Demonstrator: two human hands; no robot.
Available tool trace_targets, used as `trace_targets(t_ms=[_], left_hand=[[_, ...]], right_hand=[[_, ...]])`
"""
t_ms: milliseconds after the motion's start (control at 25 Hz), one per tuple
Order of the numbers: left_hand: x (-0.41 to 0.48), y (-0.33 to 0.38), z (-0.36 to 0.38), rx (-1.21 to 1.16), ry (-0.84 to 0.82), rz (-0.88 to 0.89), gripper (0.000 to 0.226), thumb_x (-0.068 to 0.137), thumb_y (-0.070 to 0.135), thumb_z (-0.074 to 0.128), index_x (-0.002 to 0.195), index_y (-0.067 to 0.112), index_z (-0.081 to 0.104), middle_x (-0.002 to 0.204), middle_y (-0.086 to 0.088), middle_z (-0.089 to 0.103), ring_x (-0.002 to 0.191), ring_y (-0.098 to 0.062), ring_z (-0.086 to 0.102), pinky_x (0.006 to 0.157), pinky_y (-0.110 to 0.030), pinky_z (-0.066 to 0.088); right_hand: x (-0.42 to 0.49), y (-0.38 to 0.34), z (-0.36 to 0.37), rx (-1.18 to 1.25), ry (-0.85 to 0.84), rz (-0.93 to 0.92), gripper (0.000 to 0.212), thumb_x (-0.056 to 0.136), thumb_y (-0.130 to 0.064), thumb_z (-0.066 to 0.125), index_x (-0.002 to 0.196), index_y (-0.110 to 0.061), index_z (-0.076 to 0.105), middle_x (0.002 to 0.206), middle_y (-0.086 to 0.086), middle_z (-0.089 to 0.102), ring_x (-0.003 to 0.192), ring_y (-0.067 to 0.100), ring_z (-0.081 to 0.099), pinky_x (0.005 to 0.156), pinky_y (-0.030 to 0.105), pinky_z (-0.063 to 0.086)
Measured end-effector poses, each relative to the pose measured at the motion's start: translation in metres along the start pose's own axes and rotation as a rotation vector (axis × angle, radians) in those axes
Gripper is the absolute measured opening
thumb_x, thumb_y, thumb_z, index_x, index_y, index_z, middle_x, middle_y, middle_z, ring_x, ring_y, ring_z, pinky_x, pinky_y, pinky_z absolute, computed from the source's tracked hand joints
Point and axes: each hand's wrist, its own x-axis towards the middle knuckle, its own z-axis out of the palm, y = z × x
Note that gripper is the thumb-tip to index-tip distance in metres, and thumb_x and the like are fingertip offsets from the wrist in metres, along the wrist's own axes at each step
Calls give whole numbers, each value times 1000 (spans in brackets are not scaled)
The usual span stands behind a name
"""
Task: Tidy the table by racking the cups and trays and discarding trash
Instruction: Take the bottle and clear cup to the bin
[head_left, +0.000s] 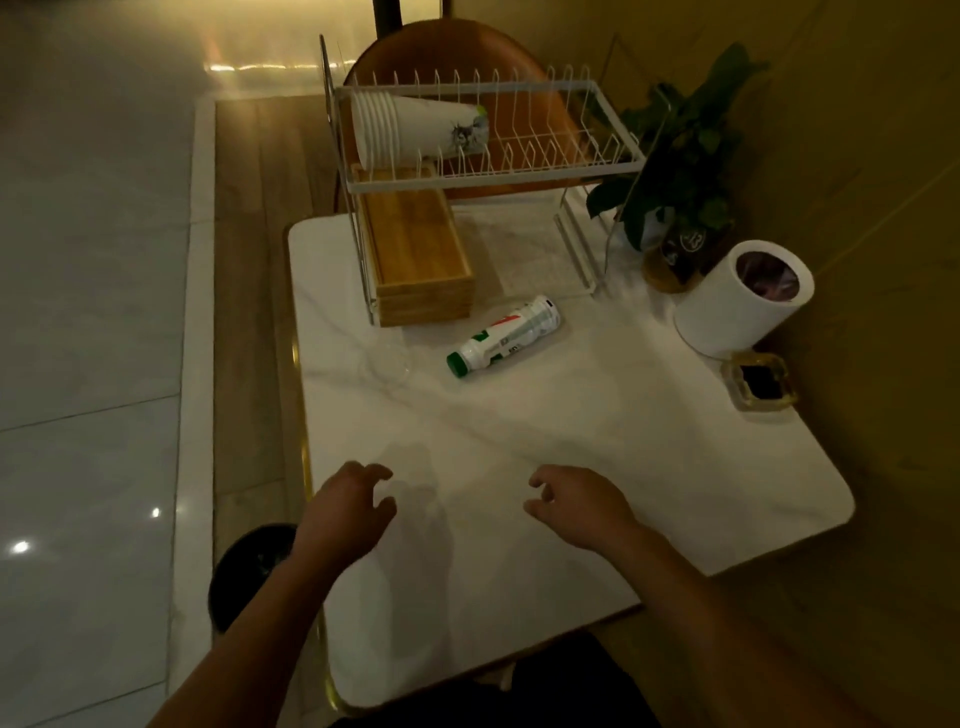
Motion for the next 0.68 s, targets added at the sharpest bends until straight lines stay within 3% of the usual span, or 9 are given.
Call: trace_targets(t_ms=[120,320,440,680], left_hand=[[44,12,-10,-5,31,-6,45,89,31,67,132,18,59,123,-10,58,90,-20,60,81,-34,51],[113,34,-15,116,213,-1,66,81,39,74,140,19,52,138,-14,52,128,-32,47,96,-46,50],[152,38,-15,195,222,-94,83,76,48,76,146,19,41,147,-17,43,136,-36,38,101,-53,45],[191,33,-5,122,156,-257,116,65,69,75,154,25,15,161,-14,25,148,-38,23,107,-61,37]], right_hand=[[41,-5,-27,-30,12,-32,46,89,-44,62,130,-23,57,125,4,62,110,23,60,88,31,49],[121,-7,-69,-134,176,-190,62,87,-35,66,142,-24,41,144,3,45,127,27,45,96,39,46],[166,-9,-90,-240,233,-289,71,83,-26,70,145,-24,37,151,2,37,134,29,35,101,43,43],[217,-7,-102,-396,209,-373,78,85,-23,64,152,-27,25,161,0,23,146,33,16,118,50,16]])
